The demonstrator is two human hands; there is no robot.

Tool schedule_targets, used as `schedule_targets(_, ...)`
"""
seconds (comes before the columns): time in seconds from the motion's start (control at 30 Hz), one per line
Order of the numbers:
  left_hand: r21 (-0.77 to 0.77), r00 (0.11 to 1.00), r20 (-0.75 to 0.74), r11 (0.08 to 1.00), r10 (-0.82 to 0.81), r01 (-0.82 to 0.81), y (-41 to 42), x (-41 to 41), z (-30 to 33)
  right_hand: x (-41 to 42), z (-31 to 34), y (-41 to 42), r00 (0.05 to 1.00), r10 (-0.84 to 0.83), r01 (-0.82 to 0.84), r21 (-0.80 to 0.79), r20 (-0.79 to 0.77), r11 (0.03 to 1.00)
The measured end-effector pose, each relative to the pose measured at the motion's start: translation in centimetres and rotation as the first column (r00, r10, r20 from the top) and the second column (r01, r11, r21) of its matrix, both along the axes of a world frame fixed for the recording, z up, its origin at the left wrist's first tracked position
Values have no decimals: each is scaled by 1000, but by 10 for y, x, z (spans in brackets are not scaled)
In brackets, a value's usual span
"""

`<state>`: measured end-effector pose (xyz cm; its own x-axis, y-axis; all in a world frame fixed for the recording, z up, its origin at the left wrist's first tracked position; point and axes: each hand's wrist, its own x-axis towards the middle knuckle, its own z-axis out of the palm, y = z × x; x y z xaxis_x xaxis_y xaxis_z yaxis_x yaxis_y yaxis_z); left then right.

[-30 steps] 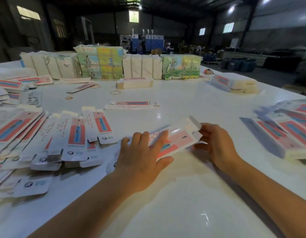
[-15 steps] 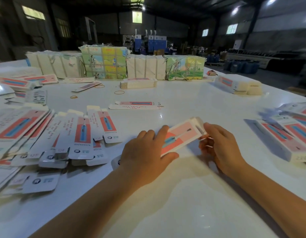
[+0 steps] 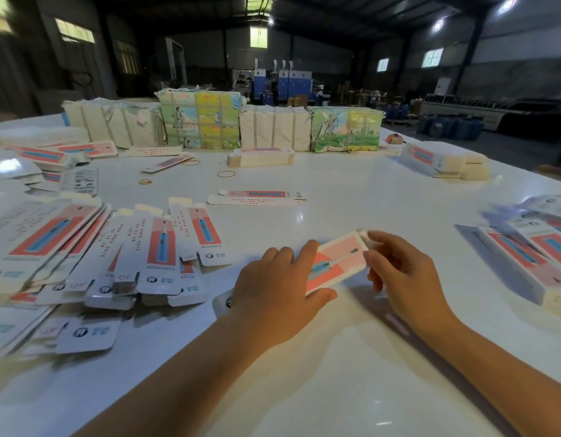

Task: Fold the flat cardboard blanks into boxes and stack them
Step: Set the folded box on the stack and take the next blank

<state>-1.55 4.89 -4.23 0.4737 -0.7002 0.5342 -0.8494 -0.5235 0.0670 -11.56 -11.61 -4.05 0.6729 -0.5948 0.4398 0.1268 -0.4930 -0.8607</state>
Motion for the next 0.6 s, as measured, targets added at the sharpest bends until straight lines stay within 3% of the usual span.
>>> schedule_targets(0.1, 19, 1000, 11, 1000, -21, 20, 1, -1, -2, 2, -1, 1, 997, 32, -30, 31, -73, 999)
schedule_targets(0.17, 37, 999, 32, 999, -39, 38, 1, -1, -3, 3, 0, 1, 987, 15, -22, -42, -160, 999)
schedule_targets(0.43, 46, 998, 30, 997, -61, 60, 3, -2, -4, 3, 0, 2, 986, 1, -39, -226, -168, 973)
schedule_targets(0.6, 43, 997, 22, 997, -68, 67, 3, -2, -4, 3, -2, -2, 981, 23, -71, -248, -192, 966)
